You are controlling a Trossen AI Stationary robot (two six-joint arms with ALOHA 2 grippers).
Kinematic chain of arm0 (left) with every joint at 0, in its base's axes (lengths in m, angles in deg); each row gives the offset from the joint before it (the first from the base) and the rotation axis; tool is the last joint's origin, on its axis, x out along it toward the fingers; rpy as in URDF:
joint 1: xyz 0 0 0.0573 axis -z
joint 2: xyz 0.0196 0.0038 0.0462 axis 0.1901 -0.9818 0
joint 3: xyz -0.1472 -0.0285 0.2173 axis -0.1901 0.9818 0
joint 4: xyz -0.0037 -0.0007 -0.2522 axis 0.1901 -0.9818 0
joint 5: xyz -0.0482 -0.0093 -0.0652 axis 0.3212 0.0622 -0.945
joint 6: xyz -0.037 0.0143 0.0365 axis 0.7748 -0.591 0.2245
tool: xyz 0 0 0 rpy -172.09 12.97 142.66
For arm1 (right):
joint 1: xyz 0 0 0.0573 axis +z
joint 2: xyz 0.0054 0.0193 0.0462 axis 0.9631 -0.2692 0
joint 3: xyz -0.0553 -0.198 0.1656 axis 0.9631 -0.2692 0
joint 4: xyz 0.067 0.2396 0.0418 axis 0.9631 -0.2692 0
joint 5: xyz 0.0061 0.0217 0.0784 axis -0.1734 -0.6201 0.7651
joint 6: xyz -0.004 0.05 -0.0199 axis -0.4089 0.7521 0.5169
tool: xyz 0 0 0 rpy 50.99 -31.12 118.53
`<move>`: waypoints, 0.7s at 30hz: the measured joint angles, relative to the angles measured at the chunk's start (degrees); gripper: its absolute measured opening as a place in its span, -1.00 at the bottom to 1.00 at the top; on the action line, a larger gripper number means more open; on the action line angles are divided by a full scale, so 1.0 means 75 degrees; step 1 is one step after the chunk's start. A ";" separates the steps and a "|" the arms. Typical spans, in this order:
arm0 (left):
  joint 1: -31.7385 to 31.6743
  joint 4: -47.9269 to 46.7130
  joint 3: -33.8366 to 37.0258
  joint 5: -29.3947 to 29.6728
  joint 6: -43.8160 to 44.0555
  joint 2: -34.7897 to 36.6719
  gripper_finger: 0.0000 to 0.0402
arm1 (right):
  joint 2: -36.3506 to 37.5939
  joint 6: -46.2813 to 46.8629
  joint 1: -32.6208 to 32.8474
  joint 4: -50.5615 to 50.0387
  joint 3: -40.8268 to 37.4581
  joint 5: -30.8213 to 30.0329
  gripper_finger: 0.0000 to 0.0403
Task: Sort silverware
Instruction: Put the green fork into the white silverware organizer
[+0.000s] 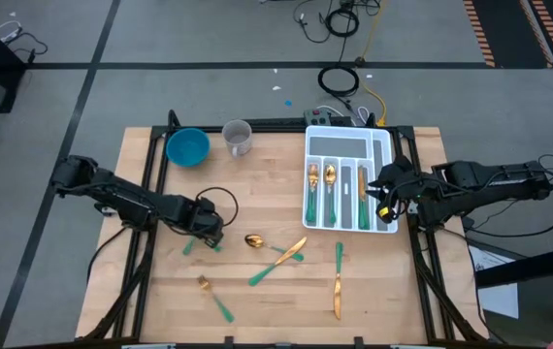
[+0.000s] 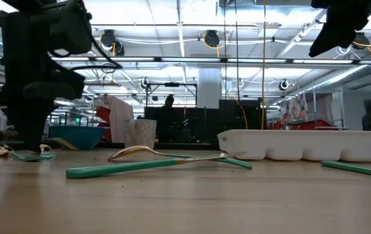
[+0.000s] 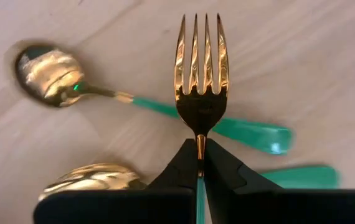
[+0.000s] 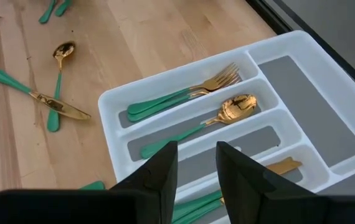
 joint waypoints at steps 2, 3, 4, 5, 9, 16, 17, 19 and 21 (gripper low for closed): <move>0.0000 0.0026 -0.0200 0.0002 -0.0146 0.0000 -0.94 | 0.0001 -0.0167 0.0000 0.0080 0.0000 -0.0003 -0.49; 0.0000 0.0036 -0.0313 0.0006 -0.0240 0.0007 -0.94 | 0.0001 -0.0281 0.0000 0.0113 0.0000 -0.0003 -0.49; 0.0000 0.0034 -0.0436 0.0009 -0.0333 0.0038 -0.95 | 0.0001 -0.0396 0.0000 0.0121 0.0000 -0.0003 -0.49; 0.0000 0.0044 -0.0568 0.0019 -0.0458 0.0071 -0.95 | 0.0001 -0.0509 0.0000 0.0129 0.0000 -0.0003 -0.49; 0.0017 0.1083 -0.0964 0.0311 -0.1072 0.0482 -0.95 | 0.0044 -0.1014 0.0029 0.0402 -0.0038 -0.0005 -0.49; 0.0171 0.5348 -0.0939 0.0671 -0.3743 0.1612 -0.95 | 0.0787 -0.2006 0.0320 0.1951 -0.0948 0.0179 -0.49; 0.0203 0.6068 -0.0852 0.0517 -0.4197 0.1735 -0.95 | 0.0923 -0.2114 0.0345 0.2258 -0.1112 0.0276 -0.49; 0.0221 0.7806 -0.0584 -0.0331 -0.5143 0.1852 -0.95 | 0.1202 -0.2432 0.0389 0.3088 -0.1451 0.0510 -0.49; 0.0183 0.9369 -0.0352 -0.1451 -0.5684 0.1853 -0.95 | 0.1403 -0.2955 0.0405 0.4125 -0.1834 0.0848 -0.49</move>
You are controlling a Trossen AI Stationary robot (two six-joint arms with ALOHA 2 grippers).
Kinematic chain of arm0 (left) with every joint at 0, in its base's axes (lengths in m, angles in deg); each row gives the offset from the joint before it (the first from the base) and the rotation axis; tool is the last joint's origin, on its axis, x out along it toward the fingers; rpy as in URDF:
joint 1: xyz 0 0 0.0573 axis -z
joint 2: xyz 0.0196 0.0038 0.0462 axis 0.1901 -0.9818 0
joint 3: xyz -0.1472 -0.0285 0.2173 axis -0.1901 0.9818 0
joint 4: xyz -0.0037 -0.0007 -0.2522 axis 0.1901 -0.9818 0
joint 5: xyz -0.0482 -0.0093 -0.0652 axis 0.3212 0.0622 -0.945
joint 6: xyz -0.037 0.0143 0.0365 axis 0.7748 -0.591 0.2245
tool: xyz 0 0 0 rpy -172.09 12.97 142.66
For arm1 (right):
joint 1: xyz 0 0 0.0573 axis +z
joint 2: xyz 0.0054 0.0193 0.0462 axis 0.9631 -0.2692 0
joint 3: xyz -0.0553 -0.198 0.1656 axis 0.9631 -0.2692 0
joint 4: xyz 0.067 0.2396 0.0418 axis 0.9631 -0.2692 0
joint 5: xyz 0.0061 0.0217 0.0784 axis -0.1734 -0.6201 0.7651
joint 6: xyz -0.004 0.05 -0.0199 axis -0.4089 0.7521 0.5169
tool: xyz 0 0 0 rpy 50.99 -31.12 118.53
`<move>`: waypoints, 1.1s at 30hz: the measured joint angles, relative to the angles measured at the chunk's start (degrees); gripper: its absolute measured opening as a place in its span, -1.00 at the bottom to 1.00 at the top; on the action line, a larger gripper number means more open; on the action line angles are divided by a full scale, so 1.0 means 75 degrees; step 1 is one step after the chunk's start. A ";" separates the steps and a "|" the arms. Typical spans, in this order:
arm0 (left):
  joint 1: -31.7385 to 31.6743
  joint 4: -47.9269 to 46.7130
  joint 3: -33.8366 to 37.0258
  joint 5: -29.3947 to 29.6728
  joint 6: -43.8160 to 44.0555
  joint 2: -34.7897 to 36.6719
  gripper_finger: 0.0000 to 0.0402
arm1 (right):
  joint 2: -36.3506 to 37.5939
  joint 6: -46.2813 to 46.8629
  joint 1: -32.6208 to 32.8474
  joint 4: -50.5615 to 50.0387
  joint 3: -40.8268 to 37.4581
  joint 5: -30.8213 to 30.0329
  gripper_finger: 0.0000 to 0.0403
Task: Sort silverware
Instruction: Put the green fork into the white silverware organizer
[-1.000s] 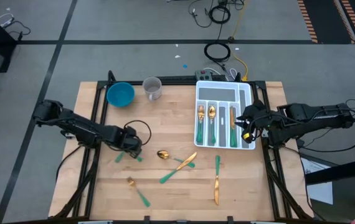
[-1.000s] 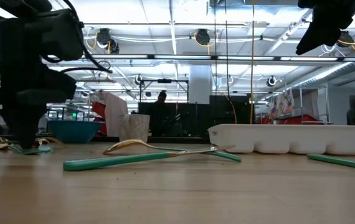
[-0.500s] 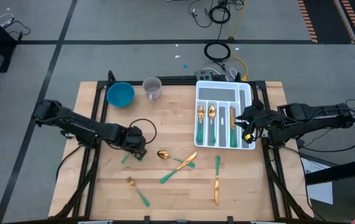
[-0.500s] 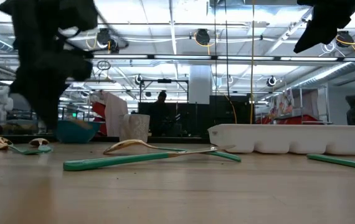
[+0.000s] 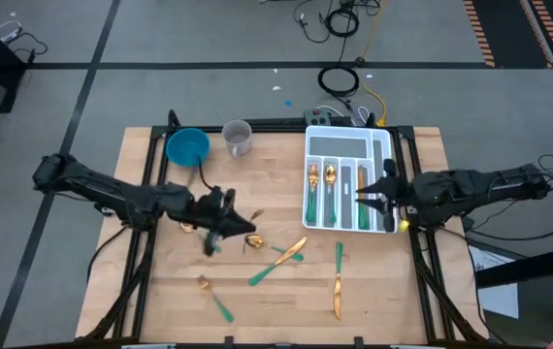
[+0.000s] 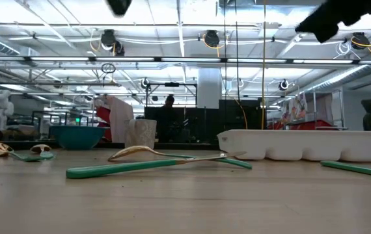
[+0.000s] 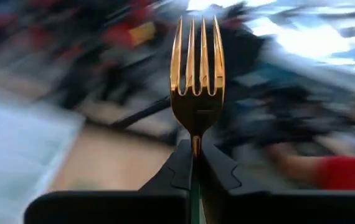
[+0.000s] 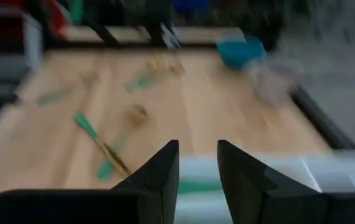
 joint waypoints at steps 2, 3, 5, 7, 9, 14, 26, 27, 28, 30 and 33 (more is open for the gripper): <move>-0.0023 0.1348 0.0192 -0.0913 -0.0408 -0.0072 -0.95 | 0.0140 -0.0613 -0.0003 0.1165 -0.0339 0.0418 -0.49; -0.0033 0.1972 0.0265 -0.1252 -0.0574 -0.0132 -0.95 | 0.0169 -0.0954 -0.0004 0.1716 -0.0496 0.0688 -0.49; -0.0035 0.2750 0.0395 -0.1767 -0.0856 -0.0254 -0.95 | 0.0158 -0.1585 -0.0003 0.2728 -0.0737 0.1226 -0.49; -0.0035 0.3221 0.0404 -0.2115 -0.1098 -0.0471 -0.95 | 0.0082 -0.2065 0.0000 0.3679 -0.0889 0.1422 -0.49; -0.0035 0.3678 0.0407 -0.2333 -0.1210 -0.0745 -0.95 | -0.0141 -0.2400 -0.0007 0.4391 -0.0920 0.1386 -0.49; -0.0170 0.4932 0.0390 -0.2877 -0.0824 -0.1804 -0.95 | -0.1261 -0.2939 -0.0009 0.5648 -0.0925 0.1441 -0.49; -0.0943 0.6130 -0.0468 -0.4310 0.0431 -0.3671 -0.94 | -0.3548 -0.3076 -0.0079 0.8354 -0.0678 0.2754 -0.49; -0.0976 0.6131 -0.0537 -0.4393 0.0474 -0.3775 -0.94 | -0.3709 -0.3077 -0.0079 0.8303 -0.0553 0.2759 -0.49; -0.1009 0.6123 -0.0598 -0.4498 0.0481 -0.3864 -0.94 | -0.3893 -0.3088 -0.0079 0.8283 -0.0389 0.2772 -0.49; -0.1045 0.6116 -0.0738 -0.4643 0.0478 -0.4026 -0.93 | -0.4209 -0.3163 -0.0079 0.8219 -0.0068 0.2886 -0.49; -0.1078 0.6124 -0.0914 -0.4917 0.0447 -0.4202 -0.93 | -0.4632 -0.3205 -0.0082 0.8150 0.0395 0.3637 -0.49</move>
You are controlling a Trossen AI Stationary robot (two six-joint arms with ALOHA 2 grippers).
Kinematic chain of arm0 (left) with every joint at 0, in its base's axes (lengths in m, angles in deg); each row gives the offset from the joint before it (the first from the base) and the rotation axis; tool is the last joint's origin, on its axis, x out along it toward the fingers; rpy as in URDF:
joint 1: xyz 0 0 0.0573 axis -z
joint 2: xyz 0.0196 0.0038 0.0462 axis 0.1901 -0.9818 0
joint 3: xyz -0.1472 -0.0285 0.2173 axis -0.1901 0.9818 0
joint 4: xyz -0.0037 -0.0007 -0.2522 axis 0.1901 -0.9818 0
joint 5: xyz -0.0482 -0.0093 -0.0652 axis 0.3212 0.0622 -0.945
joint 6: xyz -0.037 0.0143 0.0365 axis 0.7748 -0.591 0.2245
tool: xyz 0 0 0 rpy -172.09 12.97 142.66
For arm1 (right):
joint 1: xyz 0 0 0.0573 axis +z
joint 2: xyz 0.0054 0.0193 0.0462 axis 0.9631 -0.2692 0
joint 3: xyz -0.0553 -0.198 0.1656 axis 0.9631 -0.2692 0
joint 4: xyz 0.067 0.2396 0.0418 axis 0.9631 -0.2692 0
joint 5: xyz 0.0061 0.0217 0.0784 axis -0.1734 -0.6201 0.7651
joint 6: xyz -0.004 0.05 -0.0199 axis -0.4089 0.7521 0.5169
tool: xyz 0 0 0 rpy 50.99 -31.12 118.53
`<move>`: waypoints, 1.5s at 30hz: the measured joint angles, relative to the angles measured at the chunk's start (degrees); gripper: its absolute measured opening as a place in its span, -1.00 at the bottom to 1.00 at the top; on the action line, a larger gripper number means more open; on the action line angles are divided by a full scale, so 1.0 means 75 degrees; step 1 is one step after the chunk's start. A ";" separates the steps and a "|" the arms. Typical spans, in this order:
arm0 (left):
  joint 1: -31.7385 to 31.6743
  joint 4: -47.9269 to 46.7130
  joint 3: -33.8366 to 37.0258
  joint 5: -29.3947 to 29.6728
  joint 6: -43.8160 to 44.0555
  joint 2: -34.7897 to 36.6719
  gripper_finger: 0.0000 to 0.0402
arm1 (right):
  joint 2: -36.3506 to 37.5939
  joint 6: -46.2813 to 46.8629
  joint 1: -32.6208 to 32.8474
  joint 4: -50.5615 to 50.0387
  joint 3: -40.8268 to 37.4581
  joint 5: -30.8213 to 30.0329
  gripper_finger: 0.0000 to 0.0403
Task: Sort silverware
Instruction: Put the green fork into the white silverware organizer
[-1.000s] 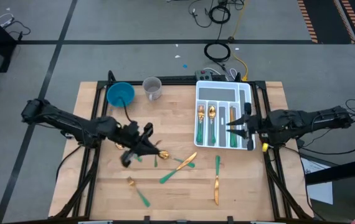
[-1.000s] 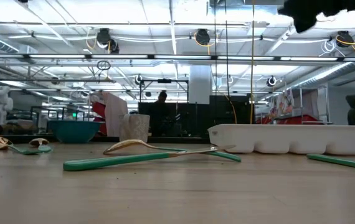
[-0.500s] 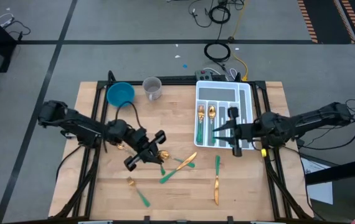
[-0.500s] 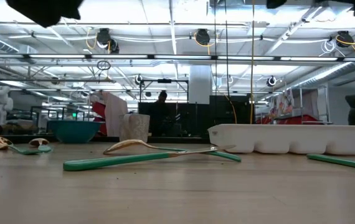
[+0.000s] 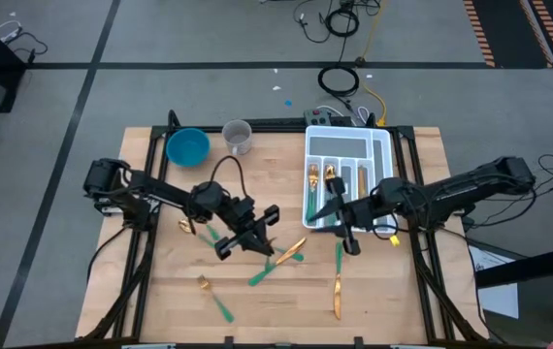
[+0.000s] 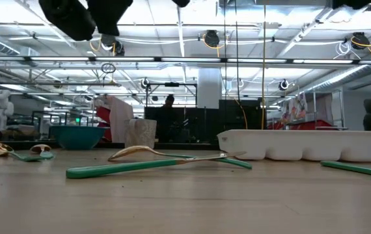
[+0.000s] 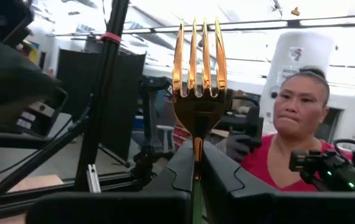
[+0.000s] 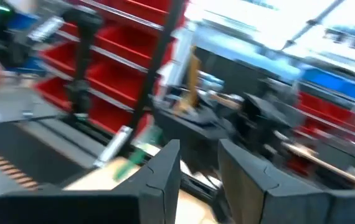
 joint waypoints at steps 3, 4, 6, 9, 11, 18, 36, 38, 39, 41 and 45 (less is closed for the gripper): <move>0.0000 0.0003 -0.0138 -0.0206 -0.0026 -0.0124 -0.93 | -0.0266 -0.0017 0.0001 -0.0028 0.0304 0.0690 -0.49; 0.0000 -0.0001 -0.0169 -0.0279 -0.0049 -0.0150 -0.93 | -0.0303 -0.0019 -0.0002 -0.0013 0.0360 0.0868 -0.49; 0.0003 0.0016 -0.0220 -0.0407 -0.0122 -0.0172 -0.93 | -0.0376 -0.0038 -0.0020 -0.0020 0.0453 0.1113 -0.49; 0.0001 0.0011 -0.0243 -0.0496 -0.0289 -0.0178 -0.93 | -0.0479 0.0010 -0.0047 -0.0036 0.0581 0.1357 -0.49; 0.0000 0.0025 -0.0246 -0.0536 -0.0301 -0.0178 -0.93 | -0.0587 0.0017 -0.0047 -0.0007 0.0729 0.1353 -0.49; 0.0000 0.0059 -0.0248 -0.0592 -0.0494 -0.0249 -0.92 | -0.1278 -0.0100 -0.0074 -0.0034 0.1379 0.1549 -0.49; 0.0000 -0.0284 -0.0246 -0.1525 -0.0444 -0.0283 -0.92 | -0.2393 0.0205 -0.0682 -0.0701 0.2764 0.2976 -0.49; 0.0006 -0.0310 -0.0246 -0.1587 -0.0458 -0.0283 -0.92 | -0.2395 0.0219 -0.0705 -0.0660 0.2825 0.2972 -0.49; -0.0004 -0.0350 -0.0246 -0.1593 -0.0462 -0.0283 -0.92 | -0.2394 0.0218 -0.0705 -0.0668 0.2868 0.2974 -0.49; -0.0076 -0.0453 -0.0246 -0.1628 -0.0464 -0.0283 -0.92 | -0.2418 0.0170 -0.0698 -0.0682 0.2933 0.2969 -0.49; -0.0178 -0.0536 -0.0246 -0.1973 -0.0434 -0.0283 -0.92 | -0.2390 0.0034 -0.0775 -0.1062 0.2934 0.2972 -0.49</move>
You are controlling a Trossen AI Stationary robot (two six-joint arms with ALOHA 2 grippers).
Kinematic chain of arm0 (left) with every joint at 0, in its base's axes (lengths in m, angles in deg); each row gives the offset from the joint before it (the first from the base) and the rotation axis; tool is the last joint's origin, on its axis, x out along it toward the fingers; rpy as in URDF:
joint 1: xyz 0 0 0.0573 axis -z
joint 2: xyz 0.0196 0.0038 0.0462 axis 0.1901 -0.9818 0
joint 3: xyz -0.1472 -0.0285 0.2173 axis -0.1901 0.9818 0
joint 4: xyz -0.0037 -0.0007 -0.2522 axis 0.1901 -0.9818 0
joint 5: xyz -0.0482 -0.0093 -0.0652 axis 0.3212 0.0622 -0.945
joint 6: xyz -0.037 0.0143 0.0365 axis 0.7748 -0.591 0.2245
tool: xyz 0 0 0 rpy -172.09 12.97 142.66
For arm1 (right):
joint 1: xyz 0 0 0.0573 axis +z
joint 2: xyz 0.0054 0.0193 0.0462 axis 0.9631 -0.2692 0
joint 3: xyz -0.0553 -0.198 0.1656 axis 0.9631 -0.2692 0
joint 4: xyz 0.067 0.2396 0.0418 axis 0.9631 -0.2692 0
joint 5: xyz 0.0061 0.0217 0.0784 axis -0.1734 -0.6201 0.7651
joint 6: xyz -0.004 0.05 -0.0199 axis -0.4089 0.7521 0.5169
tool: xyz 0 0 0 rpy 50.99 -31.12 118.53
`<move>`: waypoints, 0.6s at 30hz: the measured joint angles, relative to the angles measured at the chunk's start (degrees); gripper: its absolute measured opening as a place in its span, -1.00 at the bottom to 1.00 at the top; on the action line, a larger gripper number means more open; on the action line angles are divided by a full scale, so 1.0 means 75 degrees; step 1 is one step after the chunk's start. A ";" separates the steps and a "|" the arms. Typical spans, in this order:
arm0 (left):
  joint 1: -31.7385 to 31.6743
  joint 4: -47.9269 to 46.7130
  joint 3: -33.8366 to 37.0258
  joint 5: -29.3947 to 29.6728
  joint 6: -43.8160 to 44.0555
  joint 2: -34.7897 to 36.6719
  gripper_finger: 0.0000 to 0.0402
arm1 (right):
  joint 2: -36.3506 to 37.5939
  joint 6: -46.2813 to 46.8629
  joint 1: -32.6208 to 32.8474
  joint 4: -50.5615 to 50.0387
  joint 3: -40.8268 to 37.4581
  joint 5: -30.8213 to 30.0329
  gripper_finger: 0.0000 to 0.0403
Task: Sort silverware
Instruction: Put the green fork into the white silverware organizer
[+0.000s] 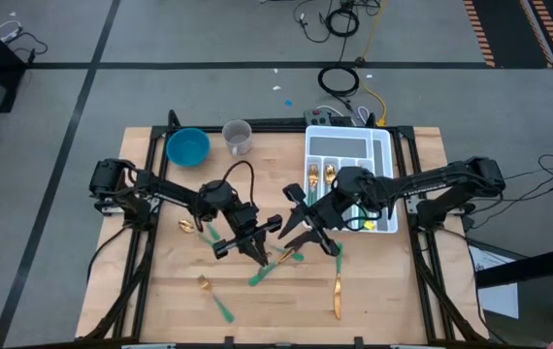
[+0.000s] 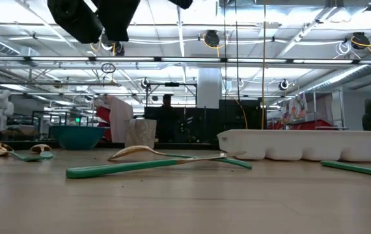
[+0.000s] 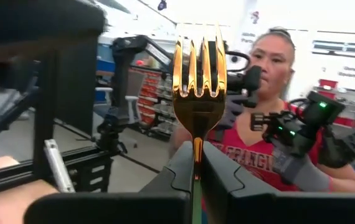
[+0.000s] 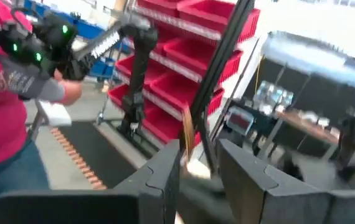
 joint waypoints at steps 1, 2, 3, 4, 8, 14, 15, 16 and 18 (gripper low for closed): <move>0.0004 0.0012 0.0000 -0.0092 0.0015 0.0000 -0.92 | 0.0062 -0.0005 -0.0069 -0.0305 -0.0003 -0.0011 -0.49; 0.0009 0.0071 0.0000 -0.0166 0.0115 0.0000 -0.92 | 0.0143 -0.0011 -0.0136 -0.0667 -0.0003 -0.0019 -0.49; 0.0021 0.0217 0.0000 -0.0243 0.0187 0.0000 -0.92 | 0.0276 -0.0050 -0.0194 -0.1093 -0.0003 -0.0025 -0.49; 0.0032 0.0367 0.0000 -0.0304 0.0254 0.0000 -0.92 | 0.0388 -0.0117 -0.0234 -0.1404 -0.0003 -0.0025 -0.49; 0.0064 0.0742 -0.0141 -0.0383 0.0482 0.0004 -0.92 | 0.0830 -0.0138 -0.0286 -0.1772 -0.0003 -0.0074 -0.49; -0.0317 -0.2119 -0.0591 0.1261 0.0626 0.0006 -0.92 | 0.1866 -0.0049 -0.0151 -0.2994 -0.0003 -0.0779 -0.49; -0.0368 -0.2582 -0.0678 0.1515 0.0603 0.0005 -0.92 | 0.1994 0.0003 -0.0110 -0.3249 -0.0003 -0.0857 -0.49; -0.0422 -0.2963 -0.0784 0.1713 0.0608 0.0003 -0.92 | 0.2092 0.0053 -0.0073 -0.3537 -0.0003 -0.0880 -0.49; -0.0489 -0.3405 -0.1001 0.1861 0.0608 0.0003 -0.92 | 0.2209 0.0135 -0.0010 -0.4037 -0.0003 -0.0891 -0.49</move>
